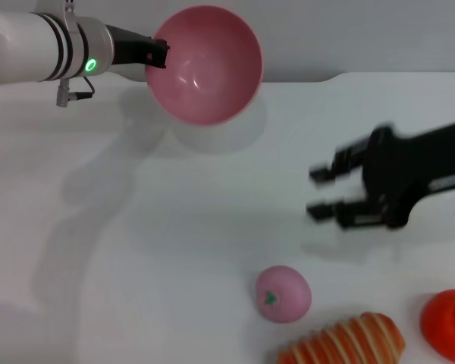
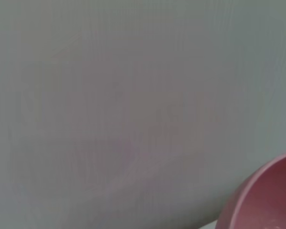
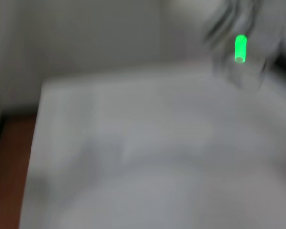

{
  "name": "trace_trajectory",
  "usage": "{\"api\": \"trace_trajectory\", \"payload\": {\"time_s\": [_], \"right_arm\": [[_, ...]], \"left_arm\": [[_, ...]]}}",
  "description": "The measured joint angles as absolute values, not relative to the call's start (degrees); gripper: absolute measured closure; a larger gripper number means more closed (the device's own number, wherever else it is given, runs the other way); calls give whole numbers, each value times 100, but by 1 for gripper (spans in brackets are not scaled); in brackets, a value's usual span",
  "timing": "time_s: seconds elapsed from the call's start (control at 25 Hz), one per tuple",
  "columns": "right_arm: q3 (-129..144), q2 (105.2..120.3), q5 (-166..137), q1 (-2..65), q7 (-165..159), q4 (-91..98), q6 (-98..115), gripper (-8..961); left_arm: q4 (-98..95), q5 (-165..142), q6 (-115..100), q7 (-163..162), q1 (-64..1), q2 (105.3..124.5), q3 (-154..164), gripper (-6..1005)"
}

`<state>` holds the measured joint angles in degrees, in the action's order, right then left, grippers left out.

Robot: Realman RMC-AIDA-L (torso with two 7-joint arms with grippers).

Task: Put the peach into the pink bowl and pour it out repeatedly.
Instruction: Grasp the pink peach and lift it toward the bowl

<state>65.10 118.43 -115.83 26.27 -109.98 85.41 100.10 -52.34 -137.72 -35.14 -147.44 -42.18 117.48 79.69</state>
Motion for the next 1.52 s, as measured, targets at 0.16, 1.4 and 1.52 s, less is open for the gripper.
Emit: {"api": "trace_trajectory", "payload": {"time_s": [0.16, 1.4, 1.52], "right_arm": [[7166, 11871, -13084, 3398, -11719, 7761, 9941, 516], [8526, 11910, -13182, 4481, -11788, 5004, 8203, 626], [8484, 11909, -13179, 4466, -11749, 5028, 8193, 644]], "left_arm": [[-5208, -13774, -3570, -14722, -4250, 11747, 7937, 965], [-5198, -13773, -3695, -14722, -4272, 11759, 7914, 964], [-5196, -13773, -3709, -14722, -4272, 11759, 7904, 964]]}}
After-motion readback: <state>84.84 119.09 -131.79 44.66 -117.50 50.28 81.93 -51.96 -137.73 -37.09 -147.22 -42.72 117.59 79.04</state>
